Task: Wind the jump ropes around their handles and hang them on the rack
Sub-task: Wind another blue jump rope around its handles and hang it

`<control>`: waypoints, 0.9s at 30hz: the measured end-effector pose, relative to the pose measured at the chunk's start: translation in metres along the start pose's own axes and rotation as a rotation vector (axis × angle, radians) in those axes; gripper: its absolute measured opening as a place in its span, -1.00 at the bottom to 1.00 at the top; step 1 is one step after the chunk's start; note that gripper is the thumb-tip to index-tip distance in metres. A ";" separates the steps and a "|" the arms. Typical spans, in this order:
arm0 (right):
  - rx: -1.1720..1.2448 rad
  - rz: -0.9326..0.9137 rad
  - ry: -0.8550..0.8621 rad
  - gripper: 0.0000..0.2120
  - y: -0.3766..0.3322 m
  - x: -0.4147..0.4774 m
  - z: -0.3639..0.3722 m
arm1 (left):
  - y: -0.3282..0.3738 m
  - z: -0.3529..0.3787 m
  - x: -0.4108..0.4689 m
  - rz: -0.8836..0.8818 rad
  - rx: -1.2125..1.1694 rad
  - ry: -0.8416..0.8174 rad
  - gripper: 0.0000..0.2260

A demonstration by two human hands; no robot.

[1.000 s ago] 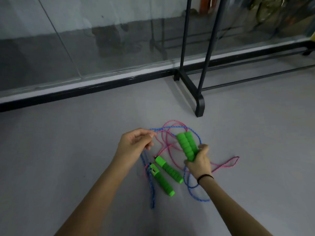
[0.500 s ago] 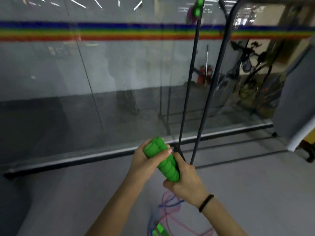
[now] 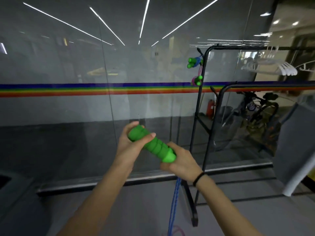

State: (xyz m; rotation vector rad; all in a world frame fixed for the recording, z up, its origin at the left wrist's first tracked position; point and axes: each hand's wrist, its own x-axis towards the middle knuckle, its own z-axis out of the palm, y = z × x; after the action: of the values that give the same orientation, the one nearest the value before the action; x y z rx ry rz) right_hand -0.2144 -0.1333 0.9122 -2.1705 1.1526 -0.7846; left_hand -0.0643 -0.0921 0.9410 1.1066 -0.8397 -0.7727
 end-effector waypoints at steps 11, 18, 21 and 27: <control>-0.329 -0.105 -0.365 -0.65 -0.056 -0.003 -0.029 | 0.059 -0.056 -0.017 0.542 1.606 -0.487 -0.48; -0.276 -0.124 -0.442 -0.50 -0.067 -0.005 -0.037 | 0.060 -0.058 -0.026 0.416 1.523 -0.525 -0.75; 0.022 -0.102 -0.421 -0.29 -0.053 0.001 -0.040 | 0.053 -0.066 -0.024 0.332 1.437 -0.536 -0.85; 0.739 -0.008 -0.476 -0.47 0.003 -0.015 -0.019 | 0.039 -0.079 -0.026 -0.102 0.620 -0.473 -0.93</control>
State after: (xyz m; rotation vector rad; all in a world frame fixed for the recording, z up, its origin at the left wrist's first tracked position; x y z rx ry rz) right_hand -0.2367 -0.1252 0.9198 -1.6010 0.4949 -0.5314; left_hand -0.0035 -0.0257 0.9560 1.5467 -1.4975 -0.9037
